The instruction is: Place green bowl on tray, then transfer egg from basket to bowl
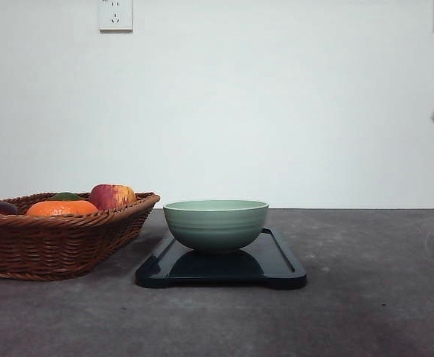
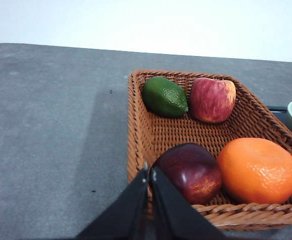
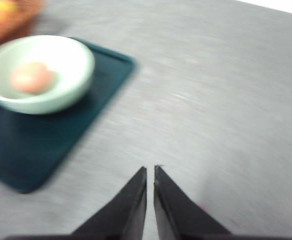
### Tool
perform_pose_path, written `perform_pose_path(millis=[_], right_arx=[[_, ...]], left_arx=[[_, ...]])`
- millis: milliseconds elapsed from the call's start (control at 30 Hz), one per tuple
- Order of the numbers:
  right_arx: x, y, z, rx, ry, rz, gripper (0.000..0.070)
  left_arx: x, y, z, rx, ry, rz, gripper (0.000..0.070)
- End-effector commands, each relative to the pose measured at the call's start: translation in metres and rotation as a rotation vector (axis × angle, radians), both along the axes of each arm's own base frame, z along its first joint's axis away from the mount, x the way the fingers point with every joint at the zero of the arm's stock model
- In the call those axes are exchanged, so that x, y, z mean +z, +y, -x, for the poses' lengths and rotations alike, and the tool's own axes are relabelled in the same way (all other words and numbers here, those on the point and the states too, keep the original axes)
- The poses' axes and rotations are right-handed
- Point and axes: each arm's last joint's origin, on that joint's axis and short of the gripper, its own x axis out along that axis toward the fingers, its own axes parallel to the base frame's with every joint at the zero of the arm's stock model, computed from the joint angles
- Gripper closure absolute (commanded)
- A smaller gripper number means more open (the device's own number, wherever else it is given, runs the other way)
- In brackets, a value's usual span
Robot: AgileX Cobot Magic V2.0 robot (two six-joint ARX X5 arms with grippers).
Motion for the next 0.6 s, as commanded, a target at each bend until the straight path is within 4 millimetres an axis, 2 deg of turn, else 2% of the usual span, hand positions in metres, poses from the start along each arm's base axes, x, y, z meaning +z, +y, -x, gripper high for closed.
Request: perform_pose_path(millis=[0, 267, 433, 567], right_arx=[[-0.006, -0.005, 0.007, -0.023, -0.069, -0.01, 0.0682], [-0.052, -0.023, 0.038, -0.12, -0.287, -0.05, 0.0682], [-0.066, -0.026, 0.047, -0.143, -0.386, -0.067, 0.0682], [-0.072, -0.027, 0.047, -0.17, -0.366, -0.057, 0.0682]], left_arx=[[-0.005, 0.0, -0.001, 0.003, 0.004, -0.01, 0.07], [-0.005, 0.0, -0.001, 0.003, 0.004, -0.01, 0.07], [-0.005, 0.0, -0.001, 0.003, 0.004, -0.01, 0.07], [-0.005, 0.0, -0.001, 0.003, 0.003, -0.01, 0.07]])
